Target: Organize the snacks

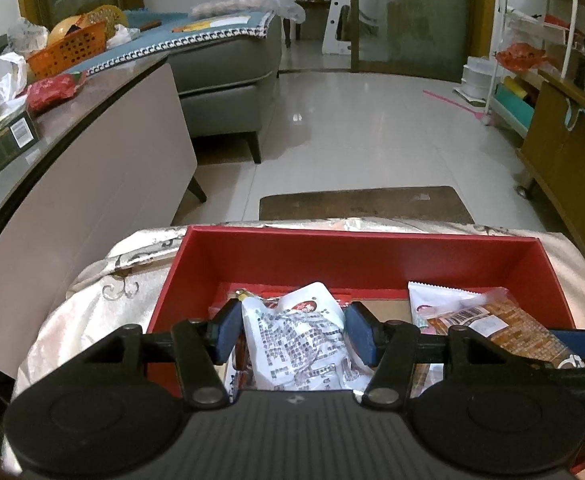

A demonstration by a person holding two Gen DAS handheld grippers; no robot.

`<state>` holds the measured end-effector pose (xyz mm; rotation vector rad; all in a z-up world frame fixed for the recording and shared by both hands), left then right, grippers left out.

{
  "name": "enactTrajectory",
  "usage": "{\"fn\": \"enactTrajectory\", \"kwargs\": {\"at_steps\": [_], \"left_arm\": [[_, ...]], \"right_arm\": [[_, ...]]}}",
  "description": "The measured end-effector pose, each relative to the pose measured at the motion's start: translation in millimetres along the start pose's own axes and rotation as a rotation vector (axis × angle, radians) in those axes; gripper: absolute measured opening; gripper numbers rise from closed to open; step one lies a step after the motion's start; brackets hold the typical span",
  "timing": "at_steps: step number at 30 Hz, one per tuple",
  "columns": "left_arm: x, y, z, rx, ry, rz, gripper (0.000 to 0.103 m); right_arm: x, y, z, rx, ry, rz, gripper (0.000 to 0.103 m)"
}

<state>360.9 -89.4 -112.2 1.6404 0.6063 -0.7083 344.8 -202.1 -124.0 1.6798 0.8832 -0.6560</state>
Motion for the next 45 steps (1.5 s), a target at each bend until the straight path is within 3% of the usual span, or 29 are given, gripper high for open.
{"fn": "enactTrajectory", "kwargs": {"at_steps": [5, 8, 23, 36, 45], "left_arm": [[-1.5, -0.8, 0.4, -0.007, -0.015, -0.018, 0.063], [-9.7, 0.9, -0.1, 0.0, -0.004, -0.009, 0.064], [-61.5, -14.4, -5.2, -0.013, -0.023, 0.012, 0.069], [-109.4, -56.3, -8.5, -0.033, -0.067, -0.001, 0.069], [-145.3, -100.5, 0.0, 0.008, -0.087, -0.006, 0.07]], "right_arm": [[-0.7, -1.2, -1.7, -0.006, -0.006, -0.012, 0.076], [-5.3, -1.5, -2.4, -0.015, -0.021, -0.008, 0.085], [-61.2, -7.1, -12.8, -0.011, 0.004, 0.075, 0.093], [-99.6, -47.9, -7.9, -0.009, -0.068, 0.098, 0.096], [-125.9, -81.7, -6.3, 0.008, -0.064, 0.104, 0.099]]}}
Point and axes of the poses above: each gripper's, at about its wrist camera, not at the fingertips, and x roughly the way its jaws point, z to its right, y to its top, the point moved 10 cm from there along x, roughly the way its jaws point, and after that the axes turned 7 degrees about x, right-handed, at the moved point
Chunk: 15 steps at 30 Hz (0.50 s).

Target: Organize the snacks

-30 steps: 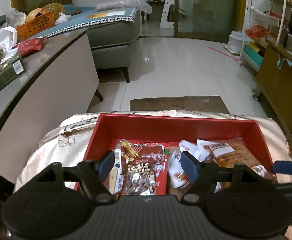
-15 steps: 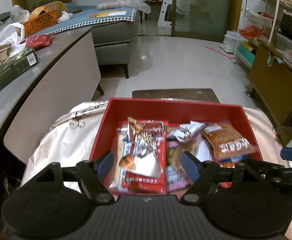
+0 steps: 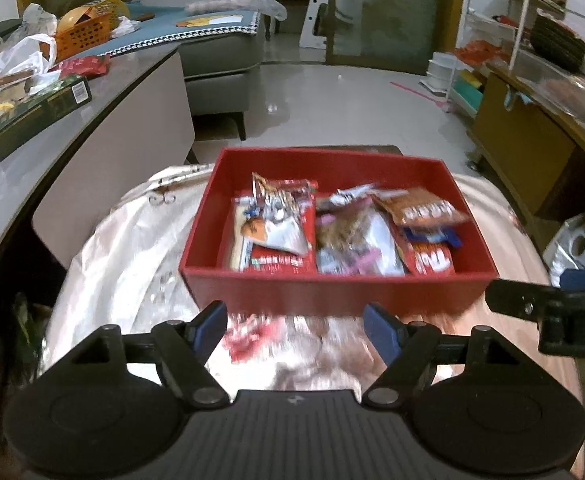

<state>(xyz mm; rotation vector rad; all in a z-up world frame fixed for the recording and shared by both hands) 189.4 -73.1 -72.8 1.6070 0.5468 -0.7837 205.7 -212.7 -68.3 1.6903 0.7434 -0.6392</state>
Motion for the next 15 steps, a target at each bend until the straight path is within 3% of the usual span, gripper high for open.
{"fn": "enactTrajectory", "kwargs": {"at_steps": [15], "left_arm": [[-35.4, -37.8, -3.0, -0.005, 0.023, 0.019, 0.085]], "right_arm": [[-27.6, -42.5, -10.2, -0.04, -0.001, -0.01, 0.099]]}}
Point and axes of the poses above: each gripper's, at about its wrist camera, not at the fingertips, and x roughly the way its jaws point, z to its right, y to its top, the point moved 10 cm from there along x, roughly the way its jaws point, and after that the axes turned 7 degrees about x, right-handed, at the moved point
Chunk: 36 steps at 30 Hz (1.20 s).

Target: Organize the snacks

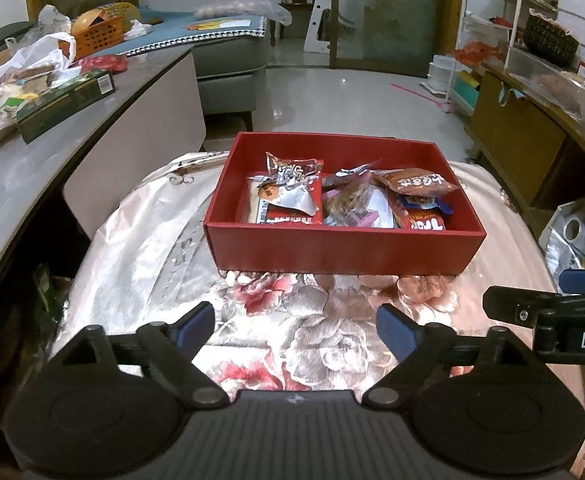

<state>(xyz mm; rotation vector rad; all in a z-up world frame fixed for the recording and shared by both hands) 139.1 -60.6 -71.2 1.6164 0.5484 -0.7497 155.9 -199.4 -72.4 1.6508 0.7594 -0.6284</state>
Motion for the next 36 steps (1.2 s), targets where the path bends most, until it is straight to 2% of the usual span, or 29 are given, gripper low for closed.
{"fn": "enactTrajectory", "kwargs": {"at_steps": [11, 36], "left_arm": [[-7.1, -8.0, -0.8, 0.012, 0.021, 0.014, 0.087], [-9.4, -8.0, -5.4, 0.01, 0.054, 0.033, 0.088]], "right_arm": [[-3.3, -10.9, -7.9, -0.023, 0.011, -0.015, 0.101], [-1.1, -12.3, -7.9, -0.03, 0.01, -0.022, 0.101]]}}
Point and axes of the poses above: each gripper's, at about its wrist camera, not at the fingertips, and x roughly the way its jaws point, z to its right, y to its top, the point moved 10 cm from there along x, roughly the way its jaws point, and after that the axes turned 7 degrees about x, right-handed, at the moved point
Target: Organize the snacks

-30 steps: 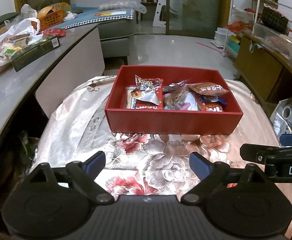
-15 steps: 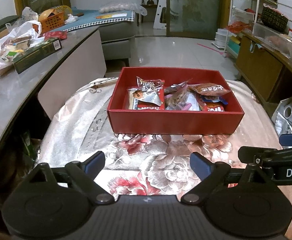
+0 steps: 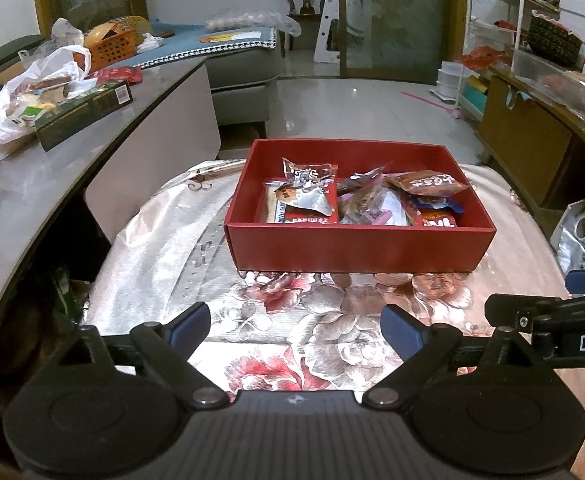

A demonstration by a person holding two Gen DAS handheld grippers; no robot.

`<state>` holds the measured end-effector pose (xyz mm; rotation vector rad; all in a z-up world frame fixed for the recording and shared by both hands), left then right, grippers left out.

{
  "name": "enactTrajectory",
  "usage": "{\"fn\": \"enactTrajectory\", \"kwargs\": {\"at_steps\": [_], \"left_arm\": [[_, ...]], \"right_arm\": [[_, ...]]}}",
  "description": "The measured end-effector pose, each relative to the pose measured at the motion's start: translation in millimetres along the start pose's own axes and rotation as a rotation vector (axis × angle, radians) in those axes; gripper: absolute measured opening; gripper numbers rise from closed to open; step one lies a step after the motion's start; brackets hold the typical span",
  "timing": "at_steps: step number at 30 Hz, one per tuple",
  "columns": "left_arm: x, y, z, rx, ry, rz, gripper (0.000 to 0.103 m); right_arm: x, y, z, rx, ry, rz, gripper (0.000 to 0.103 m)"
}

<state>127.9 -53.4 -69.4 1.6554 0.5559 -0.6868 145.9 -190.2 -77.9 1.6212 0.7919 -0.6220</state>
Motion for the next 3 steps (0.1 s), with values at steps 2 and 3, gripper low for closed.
{"fn": "enactTrajectory", "kwargs": {"at_steps": [2, 3], "left_arm": [[-0.6, -0.3, -1.1, -0.002, 0.005, 0.002, 0.088], [-0.9, -0.4, -1.1, -0.001, 0.008, 0.003, 0.088]], "right_arm": [[-0.1, 0.3, 0.6, 0.0, 0.0, -0.001, 0.101], [-0.1, 0.3, 0.7, -0.001, 0.0, 0.0, 0.101]]}}
Point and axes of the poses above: each gripper's, at about its wrist camera, not at the fingertips, and x roughly the way its jaws point, z to its right, y to its top, the point moved 10 cm from there along x, roughly the way its jaws point, and after that the axes turned 7 degrees about x, right-handed, at the moved point
